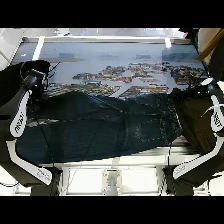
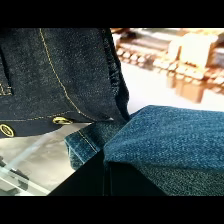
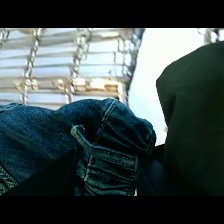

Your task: Fold the clothes and pants, and hang the long-sleeved shirts on hangers.

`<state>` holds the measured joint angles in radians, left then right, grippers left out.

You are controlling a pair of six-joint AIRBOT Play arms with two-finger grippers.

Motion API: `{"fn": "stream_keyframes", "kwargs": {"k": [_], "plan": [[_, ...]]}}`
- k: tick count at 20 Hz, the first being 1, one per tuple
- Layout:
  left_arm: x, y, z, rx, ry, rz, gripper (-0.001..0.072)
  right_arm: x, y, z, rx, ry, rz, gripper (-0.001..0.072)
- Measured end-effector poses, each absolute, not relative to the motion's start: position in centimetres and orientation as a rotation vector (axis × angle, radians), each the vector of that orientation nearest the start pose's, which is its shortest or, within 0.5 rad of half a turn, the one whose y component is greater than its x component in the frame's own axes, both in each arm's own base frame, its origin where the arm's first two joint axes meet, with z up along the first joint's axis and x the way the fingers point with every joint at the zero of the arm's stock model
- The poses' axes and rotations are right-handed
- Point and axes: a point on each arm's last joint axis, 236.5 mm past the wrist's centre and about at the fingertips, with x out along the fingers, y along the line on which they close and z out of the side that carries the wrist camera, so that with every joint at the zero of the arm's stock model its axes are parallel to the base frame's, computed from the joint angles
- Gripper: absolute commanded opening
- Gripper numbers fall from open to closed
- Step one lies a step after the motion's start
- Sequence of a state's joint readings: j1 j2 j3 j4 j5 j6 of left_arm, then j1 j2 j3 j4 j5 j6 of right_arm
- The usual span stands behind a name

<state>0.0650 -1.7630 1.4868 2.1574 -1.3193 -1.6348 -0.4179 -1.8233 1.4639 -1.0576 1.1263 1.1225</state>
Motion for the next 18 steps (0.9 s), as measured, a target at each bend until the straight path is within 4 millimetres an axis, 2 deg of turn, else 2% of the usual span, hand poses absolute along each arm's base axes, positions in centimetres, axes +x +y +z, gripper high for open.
{"fn": "stream_keyframes", "kwargs": {"k": [7,18], "plan": [[42.0,15.5,-5.2,0.465,1.557,0.426,0.0014,46.9,-10.3,-8.6,0.362,1.275,0.16,0.0395],[42.0,15.4,-5.3,0.461,1.558,0.425,0.0014,46.4,-9.7,-10.3,0.407,1.321,0.179,0.0395]]}}
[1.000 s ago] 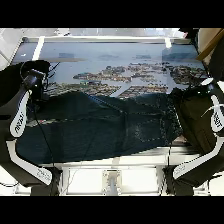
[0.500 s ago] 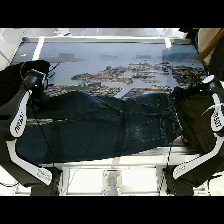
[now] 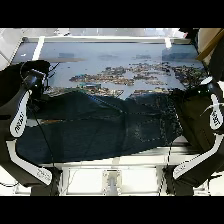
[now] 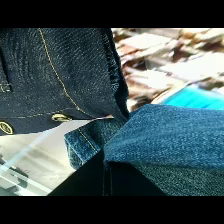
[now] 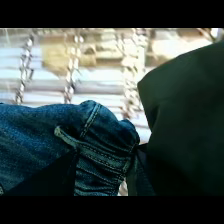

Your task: Fold the clothes and pants, and hang the long-sleeved shirts on hangers.

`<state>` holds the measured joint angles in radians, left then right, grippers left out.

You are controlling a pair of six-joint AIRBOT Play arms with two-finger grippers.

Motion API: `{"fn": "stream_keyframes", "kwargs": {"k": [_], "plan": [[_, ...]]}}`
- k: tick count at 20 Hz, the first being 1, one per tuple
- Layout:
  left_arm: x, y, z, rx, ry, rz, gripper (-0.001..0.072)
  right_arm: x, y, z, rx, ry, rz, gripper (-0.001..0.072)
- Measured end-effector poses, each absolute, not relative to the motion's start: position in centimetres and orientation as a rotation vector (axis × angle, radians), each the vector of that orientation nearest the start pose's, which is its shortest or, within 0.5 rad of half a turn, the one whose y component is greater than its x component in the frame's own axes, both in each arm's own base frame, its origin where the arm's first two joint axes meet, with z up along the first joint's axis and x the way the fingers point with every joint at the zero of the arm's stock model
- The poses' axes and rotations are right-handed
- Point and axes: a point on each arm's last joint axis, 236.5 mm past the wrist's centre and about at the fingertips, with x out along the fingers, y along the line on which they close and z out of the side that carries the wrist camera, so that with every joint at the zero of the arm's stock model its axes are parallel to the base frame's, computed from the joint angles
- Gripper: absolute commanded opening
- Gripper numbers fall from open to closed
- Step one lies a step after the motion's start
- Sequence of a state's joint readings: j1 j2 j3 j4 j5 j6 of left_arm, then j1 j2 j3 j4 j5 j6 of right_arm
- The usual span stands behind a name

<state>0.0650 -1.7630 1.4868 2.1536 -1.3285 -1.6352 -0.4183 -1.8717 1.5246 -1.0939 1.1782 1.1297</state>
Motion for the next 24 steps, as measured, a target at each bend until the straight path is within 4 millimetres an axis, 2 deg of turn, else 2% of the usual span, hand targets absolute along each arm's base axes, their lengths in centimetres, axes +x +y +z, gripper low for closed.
{"fn": "stream_keyframes", "kwargs": {"k": [3,4,5,6,12,15,19,22,24], "plan": [[42.0,15.4,-5.3,0.462,1.558,0.424,0.0014,46.6,-9.7,-10.4,0.417,1.314,0.176,0.0392],[42.0,15.4,-5.3,0.462,1.558,0.424,0.0014,46.7,-9.8,-10.4,0.418,1.309,0.174,0.0313],[42.0,15.4,-5.3,0.461,1.558,0.424,0.0014,46.9,-9.9,-10.4,0.418,1.303,0.169,0.0108],[42.0,15.4,-5.3,0.46,1.558,0.424,0.0013,47.0,-10.0,-10.4,0.418,1.296,0.165,0.0047],[42.0,15.2,-5.0,0.446,1.552,0.421,0.0013,48.8,-10.2,-9.7,0.428,1.221,0.14,0.0046],[42.5,15.7,-2.7,0.431,1.504,0.438,0.0013,49.4,-10.7,-7.6,0.4,1.175,0.13,0.0046],[42.7,17.6,1.0,0.418,1.441,0.463,0.0013,49.6,-11.7,-4.5,0.333,1.125,0.101,0.0046],[42.8,18.9,1.8,0.454,1.433,0.434,0.0013,49.7,-12.3,-3.6,0.337,1.11,0.057,0.0046],[43.4,19.5,1.6,0.492,1.427,0.404,0.0013,50.0,-12.8,-3.3,0.357,1.096,0.021,0.0046]]}}
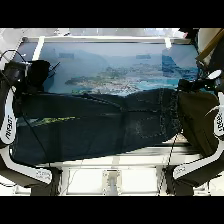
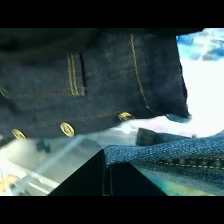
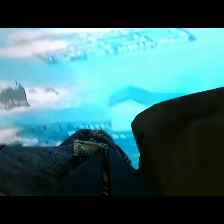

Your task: Fold the clothes and pants, and hang the long-sleeved shirts on hangers.

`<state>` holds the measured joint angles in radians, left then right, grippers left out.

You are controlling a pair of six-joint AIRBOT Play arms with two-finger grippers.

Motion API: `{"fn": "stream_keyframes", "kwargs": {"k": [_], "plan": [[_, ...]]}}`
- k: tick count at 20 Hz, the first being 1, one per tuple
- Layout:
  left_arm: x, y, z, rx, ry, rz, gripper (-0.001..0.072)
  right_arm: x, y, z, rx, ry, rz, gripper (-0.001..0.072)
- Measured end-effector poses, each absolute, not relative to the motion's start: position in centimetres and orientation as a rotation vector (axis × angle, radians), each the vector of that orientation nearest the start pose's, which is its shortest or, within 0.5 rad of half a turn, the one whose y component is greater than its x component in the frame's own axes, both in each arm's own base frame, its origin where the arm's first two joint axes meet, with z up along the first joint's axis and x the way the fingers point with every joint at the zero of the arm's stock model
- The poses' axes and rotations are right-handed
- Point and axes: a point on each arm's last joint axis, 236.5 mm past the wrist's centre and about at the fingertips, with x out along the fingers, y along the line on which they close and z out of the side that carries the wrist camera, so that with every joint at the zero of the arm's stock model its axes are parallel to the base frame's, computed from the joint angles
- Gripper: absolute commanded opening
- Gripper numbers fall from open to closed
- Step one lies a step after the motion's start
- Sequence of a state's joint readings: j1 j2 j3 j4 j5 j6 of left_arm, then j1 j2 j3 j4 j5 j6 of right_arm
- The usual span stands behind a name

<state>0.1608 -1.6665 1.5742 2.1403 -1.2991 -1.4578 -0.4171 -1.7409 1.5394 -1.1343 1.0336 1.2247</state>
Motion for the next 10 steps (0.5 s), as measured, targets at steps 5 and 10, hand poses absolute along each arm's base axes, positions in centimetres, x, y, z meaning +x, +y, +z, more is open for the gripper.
{"fn": "stream_keyframes", "kwargs": {"k": [5,10], "plan": [[45.5,20.1,-1.4,0.552,1.414,0.342,0.0014,50.7,-12.7,-3.2,0.372,1.074,-0.015,0.0046],[47.8,20.7,-3.8,0.599,1.373,0.321,0.0698,51.8,-12.0,-3.6,0.415,1.05,-0.051,0.0047]]}}
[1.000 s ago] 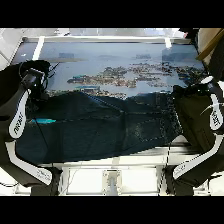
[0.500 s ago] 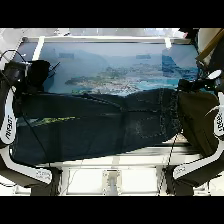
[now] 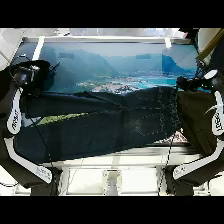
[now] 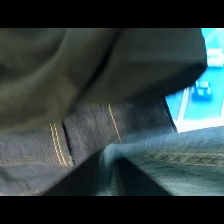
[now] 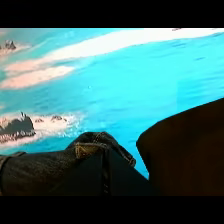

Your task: Fold the clothes and pants, and hang the long-sleeved shirts on hangers.

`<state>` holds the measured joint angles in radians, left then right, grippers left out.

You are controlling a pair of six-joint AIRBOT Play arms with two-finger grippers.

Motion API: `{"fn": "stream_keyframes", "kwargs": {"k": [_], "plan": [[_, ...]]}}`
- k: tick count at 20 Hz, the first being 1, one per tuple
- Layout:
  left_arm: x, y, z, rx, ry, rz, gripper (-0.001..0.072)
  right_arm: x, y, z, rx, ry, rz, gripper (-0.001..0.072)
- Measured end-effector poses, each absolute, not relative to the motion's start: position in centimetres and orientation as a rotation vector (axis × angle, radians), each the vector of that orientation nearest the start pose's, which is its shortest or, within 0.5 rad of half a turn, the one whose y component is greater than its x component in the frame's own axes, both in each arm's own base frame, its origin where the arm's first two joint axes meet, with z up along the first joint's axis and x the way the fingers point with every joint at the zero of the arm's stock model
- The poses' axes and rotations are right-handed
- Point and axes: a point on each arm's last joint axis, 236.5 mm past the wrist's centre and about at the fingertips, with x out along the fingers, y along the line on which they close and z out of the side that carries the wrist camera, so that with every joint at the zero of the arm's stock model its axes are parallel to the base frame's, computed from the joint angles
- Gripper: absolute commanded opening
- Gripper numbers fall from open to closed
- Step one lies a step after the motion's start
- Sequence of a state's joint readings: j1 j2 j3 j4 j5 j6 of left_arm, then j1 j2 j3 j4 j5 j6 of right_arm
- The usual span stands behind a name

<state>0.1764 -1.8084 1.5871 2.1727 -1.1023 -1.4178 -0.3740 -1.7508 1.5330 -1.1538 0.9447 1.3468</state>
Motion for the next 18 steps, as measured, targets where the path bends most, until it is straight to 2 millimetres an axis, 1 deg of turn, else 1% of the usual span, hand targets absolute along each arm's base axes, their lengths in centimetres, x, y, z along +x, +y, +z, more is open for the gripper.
{"fn": "stream_keyframes", "kwargs": {"k": [1,2,3,4,5,7,8,9,10,11,12,13,15,17,18], "plan": [[48.5,20.9,-3.4,0.595,1.342,0.342,0.0715,52.1,-12.0,-3.5,0.431,1.037,-0.065,0.0052],[49.2,21.2,-2.9,0.574,1.304,0.377,0.0715,52.5,-12.0,-3.4,0.451,1.023,-0.079,0.0172],[49.8,21.6,-2.0,0.556,1.268,0.415,0.0714,52.7,-11.9,-3.3,0.468,1.015,-0.088,0.0402],[50.3,22.0,-0.8,0.544,1.233,0.456,0.0714,53.1,-11.8,-2.9,0.49,0.995,-0.096,0.0438],[50.4,22.7,0.8,0.532,1.202,0.506,0.0712,53.1,-11.7,-2.6,0.501,0.988,-0.098,0.0438],[49.4,24.2,4.1,0.483,1.159,0.609,0.0704,53.1,-11.5,-1.2,0.513,0.968,-0.099,0.0438],[48.2,25.2,5.8,0.444,1.145,0.668,0.0703,52.9,-11.6,-0.3,0.504,0.96,-0.099,0.0438],[46.4,26.4,7.4,0.395,1.141,0.733,0.0702,52.3,-11.8,0.8,0.488,0.961,-0.1,0.0438],[44.1,27.5,8.5,0.342,1.15,0.788,0.0702,51.6,-12.1,1.9,0.465,0.962,-0.096,0.0438],[41.2,28.3,9.2,0.269,1.169,0.838,0.0702,50.5,-12.6,2.8,0.439,0.973,-0.093,0.0438],[38.2,28.9,9.4,0.201,1.193,0.874,0.0702,49.1,-13.0,3.6,0.413,0.999,-0.083,0.0438],[34.6,29.1,9.1,0.114,1.224,0.901,0.0702,47.5,-13.2,4.1,0.393,1.031,-0.066,0.0438],[27.5,28.4,7.4,-0.072,1.287,0.928,0.0702,43.9,-13.0,4.7,0.373,1.114,-0.01,0.0437],[20.8,26.4,4.5,-0.282,1.351,0.912,0.0702,41.3,-11.9,5.4,0.384,1.163,0.071,0.0437],[17.9,25.1,3.1,-0.394,1.371,0.89,0.0702,40.5,-11.4,5.7,0.391,1.173,0.107,0.0437]]}}
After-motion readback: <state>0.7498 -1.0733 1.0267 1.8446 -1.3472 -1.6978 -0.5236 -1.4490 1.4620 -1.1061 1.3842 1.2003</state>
